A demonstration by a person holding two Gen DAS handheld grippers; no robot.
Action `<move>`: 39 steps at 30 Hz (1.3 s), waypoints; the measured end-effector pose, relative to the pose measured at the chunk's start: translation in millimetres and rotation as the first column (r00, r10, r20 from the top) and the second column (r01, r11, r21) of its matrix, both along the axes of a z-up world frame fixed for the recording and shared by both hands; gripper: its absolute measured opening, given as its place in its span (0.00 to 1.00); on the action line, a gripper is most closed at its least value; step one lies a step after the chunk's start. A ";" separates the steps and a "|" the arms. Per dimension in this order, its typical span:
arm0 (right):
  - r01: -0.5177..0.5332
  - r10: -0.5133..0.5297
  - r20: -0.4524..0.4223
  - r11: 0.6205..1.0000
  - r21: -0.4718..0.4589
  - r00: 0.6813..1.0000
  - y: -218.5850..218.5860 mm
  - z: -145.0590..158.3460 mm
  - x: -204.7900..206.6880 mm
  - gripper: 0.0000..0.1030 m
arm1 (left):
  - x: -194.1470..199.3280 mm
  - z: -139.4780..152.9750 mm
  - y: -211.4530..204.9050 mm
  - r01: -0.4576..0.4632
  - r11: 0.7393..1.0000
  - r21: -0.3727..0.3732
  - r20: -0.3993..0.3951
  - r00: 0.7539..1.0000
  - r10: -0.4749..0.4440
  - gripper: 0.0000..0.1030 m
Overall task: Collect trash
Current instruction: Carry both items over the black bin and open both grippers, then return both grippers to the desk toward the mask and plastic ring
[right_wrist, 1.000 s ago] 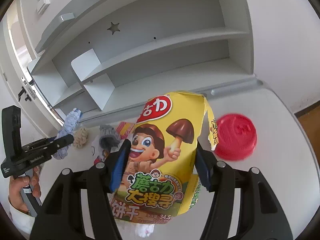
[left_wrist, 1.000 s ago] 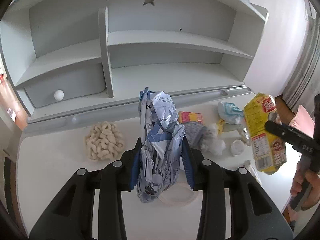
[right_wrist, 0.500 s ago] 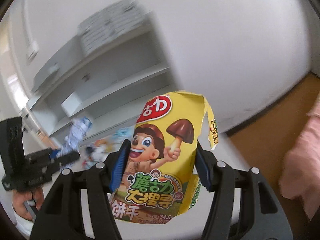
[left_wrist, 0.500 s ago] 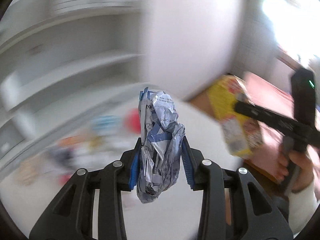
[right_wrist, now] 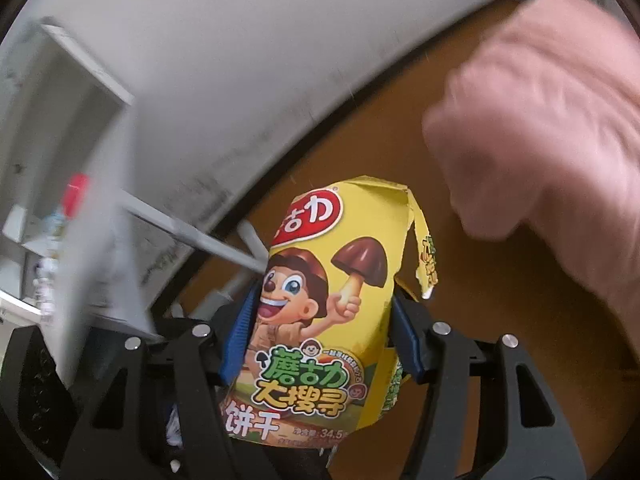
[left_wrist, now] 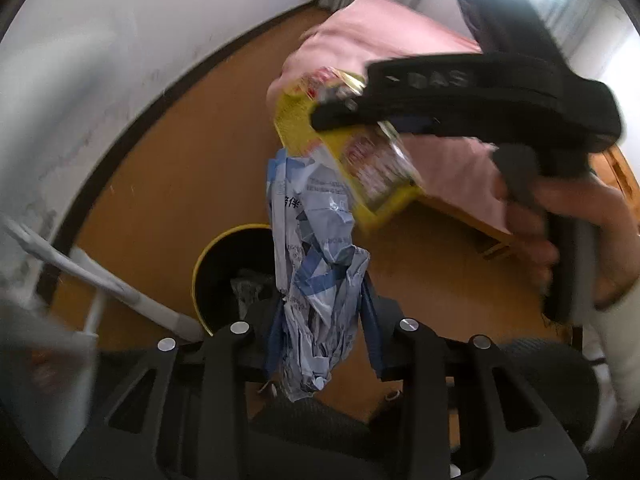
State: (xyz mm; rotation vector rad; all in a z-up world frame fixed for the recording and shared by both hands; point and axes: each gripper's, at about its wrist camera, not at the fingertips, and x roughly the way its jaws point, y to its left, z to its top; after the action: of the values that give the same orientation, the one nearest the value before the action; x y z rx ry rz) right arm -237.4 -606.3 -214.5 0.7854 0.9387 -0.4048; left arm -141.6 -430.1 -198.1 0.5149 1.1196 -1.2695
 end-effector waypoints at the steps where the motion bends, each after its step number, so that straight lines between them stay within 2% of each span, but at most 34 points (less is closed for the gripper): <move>1: 0.006 -0.005 -0.025 0.999 0.037 1.000 -6.2 -19.3 1.0 0.57 | 2.7 -13.2 -6.0 -0.007 1.000 0.018 -0.008 1.000 0.007 0.32; 4: 0.036 -0.021 -0.096 0.987 0.155 0.995 -18.1 -77.4 4.5 0.57 | 13.8 -51.4 -15.2 -0.045 0.996 0.081 -0.057 0.997 0.049 0.32; 9: 0.050 -0.024 -0.113 0.969 0.241 0.993 -17.3 -116.7 4.9 0.58 | 20.4 -70.3 -12.6 -0.085 0.991 0.107 -0.066 0.993 0.092 0.35; 11: 0.054 -0.022 -0.124 0.964 0.259 0.992 -20.8 -123.8 6.7 0.63 | 21.0 -72.9 -20.3 -0.088 0.990 0.112 -0.065 0.993 0.096 0.51; 12: 0.057 -0.022 -0.129 0.961 0.270 0.991 -23.6 -127.7 4.8 0.74 | 21.6 -74.6 -21.2 -0.092 0.989 0.117 -0.062 0.993 0.100 0.66; 13: 0.061 -0.025 -0.131 0.958 0.281 0.991 -25.9 -131.4 5.4 0.79 | 22.9 -74.7 -20.5 -0.102 0.988 0.114 -0.051 0.993 0.109 0.73; 14: 0.070 -0.033 -0.130 0.955 0.287 0.991 -28.2 -133.5 5.2 0.84 | 22.2 -74.5 -20.3 -0.111 0.988 0.106 -0.040 0.992 0.116 0.74; 16: 0.075 -0.040 -0.126 0.955 0.289 0.991 -30.9 -132.9 11.2 0.85 | 26.1 -77.8 -19.0 -0.118 0.988 0.099 -0.035 0.992 0.122 0.78; 19: 0.080 -0.050 -0.106 0.951 0.297 0.993 -35.0 -129.4 10.1 0.85 | 26.8 -76.2 -18.0 -0.123 0.988 0.090 -0.052 0.990 0.128 0.79; 22: 0.111 -0.094 -0.078 0.958 0.265 0.993 -42.5 -109.0 -2.3 0.85 | 21.4 -64.2 -13.3 -0.102 0.993 0.056 -0.068 0.992 0.106 0.78; 25: 0.182 -0.180 -0.025 0.969 0.164 0.983 -48.4 -64.0 -24.9 0.85 | 0.2 -22.9 -8.3 -0.040 0.997 -0.060 -0.009 0.999 0.039 0.78; 26: 0.210 -0.210 -0.007 0.974 0.079 0.978 -48.2 -39.0 -36.5 0.85 | -10.6 1.6 -5.2 -0.001 0.993 -0.116 0.031 0.999 0.005 0.79; 28: 0.260 -0.259 0.026 0.959 -0.116 0.966 -40.2 8.6 -55.8 0.93 | -21.5 42.1 4.0 0.036 0.978 -0.207 0.082 0.996 -0.019 0.82; 30: 0.310 -0.299 0.086 0.891 -0.331 0.950 -22.3 61.3 -76.9 0.94 | -26.3 92.9 22.4 0.041 0.947 -0.317 0.140 0.990 0.004 0.90; 32: 0.332 -0.302 0.141 0.814 -0.477 0.943 -4.1 101.9 -91.0 0.94 | -21.9 137.8 46.3 0.028 0.910 -0.413 0.183 0.982 0.053 0.91; 34: 0.339 -0.291 0.177 0.751 -0.566 0.940 12.7 130.0 -94.2 0.94 | -6.6 179.4 81.8 -0.009 0.875 -0.484 0.241 0.960 0.143 0.93; 35: 0.341 -0.285 0.191 0.727 -0.595 0.939 21.5 141.9 -91.0 0.94 | 5.0 194.4 102.7 -0.050 0.858 -0.511 0.279 0.935 0.221 0.94; 36: 0.338 -0.268 0.207 0.723 -0.603 0.941 29.6 150.6 -84.0 0.94 | 14.6 201.6 118.2 -0.083 0.848 -0.523 0.302 0.912 0.276 0.94; 37: 0.328 -0.241 0.224 0.733 -0.596 0.944 35.2 156.5 -77.2 0.94 | 28.3 208.5 137.8 -0.138 0.839 -0.526 0.331 0.876 0.351 0.94; 38: 0.307 -0.197 0.246 0.756 -0.578 0.949 43.0 161.6 -64.3 0.94 | 41.5 212.2 155.3 -0.199 0.831 -0.519 0.353 0.836 0.420 0.94; 39: 0.282 -0.159 0.258 0.777 -0.563 0.953 51.0 165.1 -48.8 0.94 | 59.6 213.5 178.0 -0.288 0.820 -0.495 0.375 0.780 0.501 0.94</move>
State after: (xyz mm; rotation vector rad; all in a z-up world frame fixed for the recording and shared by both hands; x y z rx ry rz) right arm -286.2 -555.3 -49.4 0.3402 0.4773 -0.7736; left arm -81.9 -252.0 15.4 0.2281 0.4630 -0.8794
